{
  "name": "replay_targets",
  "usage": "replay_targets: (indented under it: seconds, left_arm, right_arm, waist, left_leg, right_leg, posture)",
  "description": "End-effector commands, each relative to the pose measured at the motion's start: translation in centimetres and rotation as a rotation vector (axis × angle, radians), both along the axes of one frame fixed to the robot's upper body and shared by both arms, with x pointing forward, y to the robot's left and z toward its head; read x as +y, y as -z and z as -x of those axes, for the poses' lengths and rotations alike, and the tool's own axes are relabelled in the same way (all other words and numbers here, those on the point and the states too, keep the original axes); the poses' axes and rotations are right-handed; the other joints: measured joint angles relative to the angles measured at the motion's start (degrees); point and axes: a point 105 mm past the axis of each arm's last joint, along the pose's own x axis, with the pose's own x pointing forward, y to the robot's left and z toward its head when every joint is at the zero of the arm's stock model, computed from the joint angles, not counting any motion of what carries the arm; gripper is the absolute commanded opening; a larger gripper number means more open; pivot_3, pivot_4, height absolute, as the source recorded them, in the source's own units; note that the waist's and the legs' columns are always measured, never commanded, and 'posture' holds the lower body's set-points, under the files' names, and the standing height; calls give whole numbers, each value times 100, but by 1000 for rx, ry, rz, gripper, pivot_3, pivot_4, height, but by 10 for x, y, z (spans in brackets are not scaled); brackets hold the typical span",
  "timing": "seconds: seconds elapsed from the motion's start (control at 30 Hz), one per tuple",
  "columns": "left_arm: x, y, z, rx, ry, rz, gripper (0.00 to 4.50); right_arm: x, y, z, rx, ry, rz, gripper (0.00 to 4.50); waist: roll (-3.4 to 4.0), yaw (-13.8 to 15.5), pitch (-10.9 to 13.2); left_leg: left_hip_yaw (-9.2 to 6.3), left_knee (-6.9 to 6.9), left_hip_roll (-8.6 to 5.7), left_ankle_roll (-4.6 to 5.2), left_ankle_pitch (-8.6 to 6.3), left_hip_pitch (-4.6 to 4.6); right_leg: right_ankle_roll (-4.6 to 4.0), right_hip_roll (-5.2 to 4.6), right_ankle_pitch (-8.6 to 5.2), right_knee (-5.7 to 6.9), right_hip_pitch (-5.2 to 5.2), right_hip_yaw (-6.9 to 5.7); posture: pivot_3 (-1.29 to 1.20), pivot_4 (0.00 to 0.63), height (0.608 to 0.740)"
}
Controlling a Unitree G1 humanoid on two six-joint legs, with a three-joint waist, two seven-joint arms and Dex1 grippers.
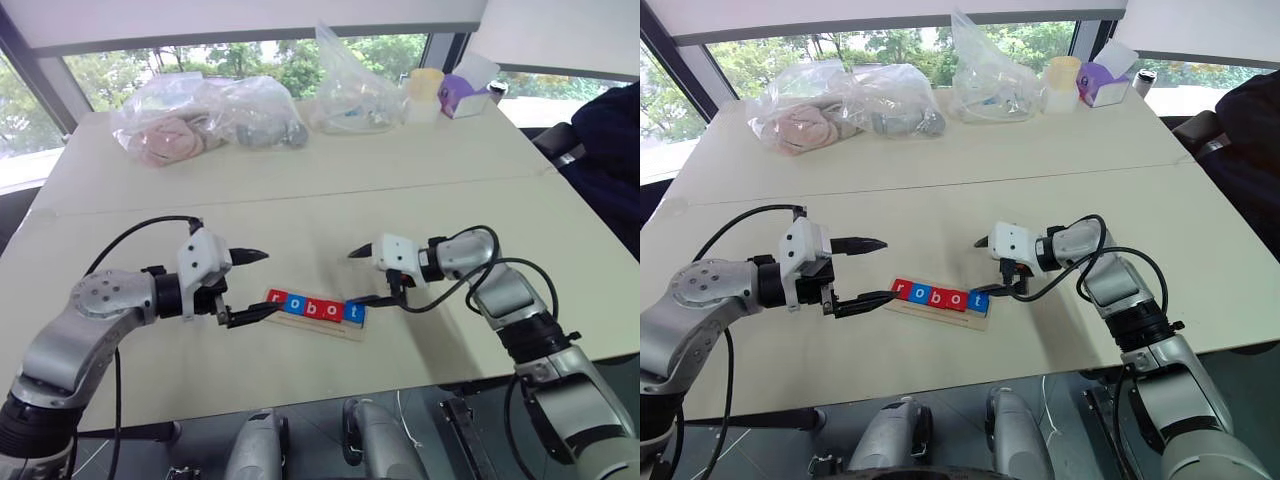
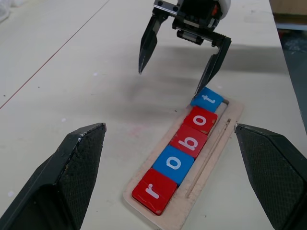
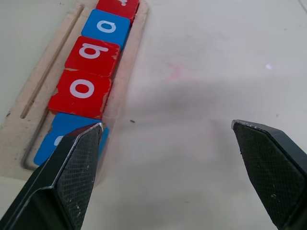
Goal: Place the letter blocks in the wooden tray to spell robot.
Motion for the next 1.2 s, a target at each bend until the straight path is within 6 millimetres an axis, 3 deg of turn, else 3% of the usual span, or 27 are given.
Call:
replay_targets:
  seconds: [0.03, 0.5, 0.7, 1.2]
  left_arm:
    - [-1, -6, -1, -35, 3, 0, 4500]
    - [-2, -6, -1, -36, 6, 2, 4500]
    - [-2, -6, -1, -37, 6, 3, 4500]
    - [-2, -5, -1, -35, 6, 4, 4500]
  right_arm:
    - [4, -8, 5, -25, -31, -8, 4446]
    - [-3, -14, -12, -70, 26, -15, 4446]
    - [-3, -6, -7, -50, 17, -6, 4446]
    - [6, -7, -1, -53, -11, -20, 4446]
  waist:
    - [0, -2, 0]
    - [0, -3, 0]
    - [0, -4, 0]
    - [0, -2, 0]
  left_leg:
    - [0, 0, 0, 0, 0, 0]
    - [0, 0, 0, 0, 0, 0]
    - [0, 0, 0, 0, 0, -1]
    - [0, 0, 0, 0, 0, -1]
  right_leg:
    - [0, 0, 0, 0, 0, 0]
    - [1, 0, -1, 0, 0, 0]
    - [0, 0, 0, 0, 0, 0]
    - [1, 0, -1, 0, 0, 0]
  posture:
    - [0, 150, 740]
    - [0, 150, 740]
    - [0, 150, 740]
    - [0, 150, 740]
